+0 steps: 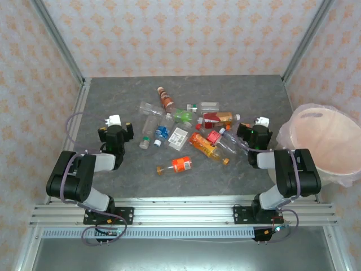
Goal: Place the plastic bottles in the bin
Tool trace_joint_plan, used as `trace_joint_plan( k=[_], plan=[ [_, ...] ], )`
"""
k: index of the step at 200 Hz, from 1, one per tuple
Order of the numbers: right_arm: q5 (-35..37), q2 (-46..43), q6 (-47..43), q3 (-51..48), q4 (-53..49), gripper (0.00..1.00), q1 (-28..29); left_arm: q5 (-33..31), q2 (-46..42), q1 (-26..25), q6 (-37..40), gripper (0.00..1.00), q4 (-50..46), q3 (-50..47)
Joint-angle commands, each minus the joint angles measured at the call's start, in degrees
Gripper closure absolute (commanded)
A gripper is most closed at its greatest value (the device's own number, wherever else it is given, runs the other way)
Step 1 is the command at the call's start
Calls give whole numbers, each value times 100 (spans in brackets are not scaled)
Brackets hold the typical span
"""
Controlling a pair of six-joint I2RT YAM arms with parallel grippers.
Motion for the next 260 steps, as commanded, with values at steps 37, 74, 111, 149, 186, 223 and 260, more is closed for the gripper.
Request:
trace_joint_plan(
  k=[37,74,111,149,186,223,260],
  plan=[
    [106,-39,-79,115,112,1,34,-196,-46,45,-35,0,150,16],
    [110,-39,-83,116,110,1,33,-197,-51,45,-28,0,151,16],
    [106,-34,-79,116,110,1,33,-202,-46,45,-33,0,153,16],
    [77,-40,-75,126,90,1,27,-197,-54,45,-20,0,164,7],
    [-146,-292,-184,270,-368,1,33,-285,-206,40,-52,0,-127,108],
    [-54,-975,53,986,-2167,1,34,-408,-704,-52,30,0,-1470,695],
    [-31,-1234,1071,1472,-3257,1,35,-752,-1436,-88,-733,0,-2886,1188]
  ],
)
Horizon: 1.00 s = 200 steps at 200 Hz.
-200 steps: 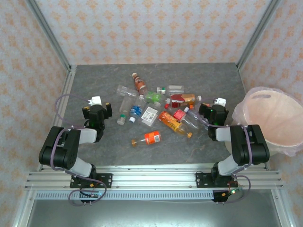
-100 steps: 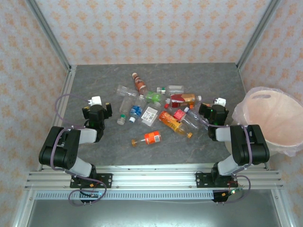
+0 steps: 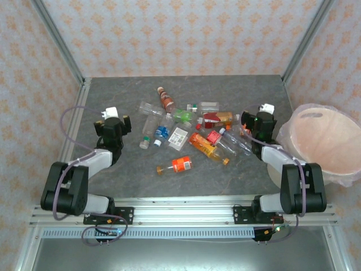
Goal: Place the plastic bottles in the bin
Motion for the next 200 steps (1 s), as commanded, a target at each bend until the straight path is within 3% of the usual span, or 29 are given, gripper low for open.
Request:
trace_joint_plan(
  k=[1,32,60,85,128,152,200],
  plan=[
    [41,-153,829,269,-1201,1,34,-483,-489,-83,-691,0,-1415,454],
    [-504,-181,2225,777,-2326,1,33,-745,-912,-393,-2656,0,-4224,1510],
    [-1267,7,3145,907,-2597,0,50,-427,-1046,-1153,-3279,0,-5480,1973],
    [-1753,272,3529,1096,-2863,1,92,722,-972,-1817,-2928,0,-5695,2167],
    [-1973,347,3522,1355,-3159,1,166,1438,-465,-3320,-1177,0,-5980,2329],
    [-1884,292,3480,1446,-3300,1,169,1418,-30,-4098,-554,0,-6097,2456],
    [-1691,119,3261,1706,-3645,1,165,1260,889,-4750,-19,9,-6415,2912]
  ],
)
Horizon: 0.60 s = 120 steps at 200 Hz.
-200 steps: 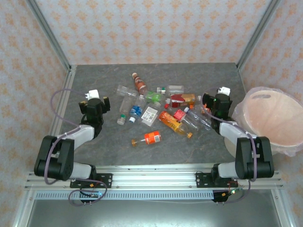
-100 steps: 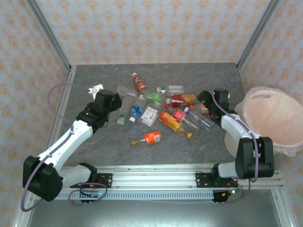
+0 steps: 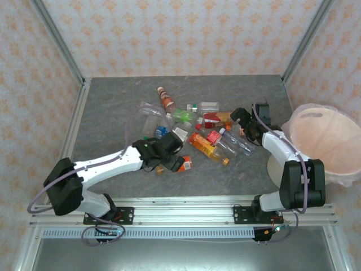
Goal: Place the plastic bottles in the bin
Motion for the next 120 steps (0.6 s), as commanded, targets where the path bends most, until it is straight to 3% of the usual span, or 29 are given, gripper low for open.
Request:
trace_joint_plan(
  k=[1,48,120],
  plan=[
    [177,-235,-132,282,-362,1,14,-75,331,-182,558,10,-400,332],
    [262,-366,-189,265,-481,1,14,-303,1184,-285,1031,9,-840,712],
    [348,-479,-171,91,-573,1,14,36,1543,-288,788,17,-94,309]
  ],
)
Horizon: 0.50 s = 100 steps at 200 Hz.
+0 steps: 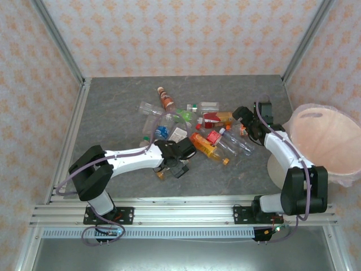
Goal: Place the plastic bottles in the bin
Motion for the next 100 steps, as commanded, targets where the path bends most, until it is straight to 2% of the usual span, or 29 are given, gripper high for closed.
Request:
trace_joint_plan(
  k=[1,40,67,100],
  plan=[
    [135,-148,-64,-45,-183,1,14,112,203,-32,-27,17,208,-139],
    [221,-231,-115,-12,-303,1,14,258,313,-35,-303,24,420,-352],
    [238,-296,-187,-1,-442,1,14,92,95,-35,-553,29,364,-479],
    [91,-522,-607,37,-770,1,14,135,-235,-27,-865,44,622,-860]
  ],
)
